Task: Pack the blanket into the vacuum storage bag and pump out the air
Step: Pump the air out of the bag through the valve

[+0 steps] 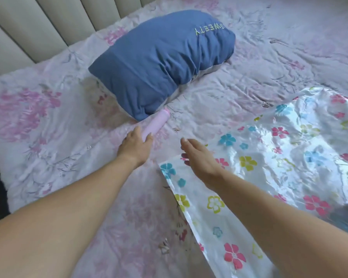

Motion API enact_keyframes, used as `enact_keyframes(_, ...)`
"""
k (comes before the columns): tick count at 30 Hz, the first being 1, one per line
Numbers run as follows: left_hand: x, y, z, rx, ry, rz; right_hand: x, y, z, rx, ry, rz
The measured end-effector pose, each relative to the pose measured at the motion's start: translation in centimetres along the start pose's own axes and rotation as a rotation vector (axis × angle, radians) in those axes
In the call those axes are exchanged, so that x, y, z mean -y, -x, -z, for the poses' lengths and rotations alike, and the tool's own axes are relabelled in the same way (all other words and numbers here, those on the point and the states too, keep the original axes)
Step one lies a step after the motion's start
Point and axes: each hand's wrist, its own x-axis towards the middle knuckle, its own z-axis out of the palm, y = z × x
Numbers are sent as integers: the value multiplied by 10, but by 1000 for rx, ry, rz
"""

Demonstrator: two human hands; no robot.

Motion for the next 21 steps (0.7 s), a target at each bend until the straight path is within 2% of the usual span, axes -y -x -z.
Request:
enact_keyframes(3,12,-27,3,82,6,-11,-7,-47,-28,22,-102,-59)
enact_keyframes(6,17,-39,1,79,43,-55,-14,-70,-42,51,-207,-85)
enact_keyframes(11,15,-22,-13,133,447,25,-19,-73,-42,82,-421,-63)
enact_keyframes(14,1,0,-22,144,593,28,-16,-56,-33,124,-475,-35)
enact_keyframes(21,-90,81,-21,182,747,-100,-7,30,38,-78,-522,37)
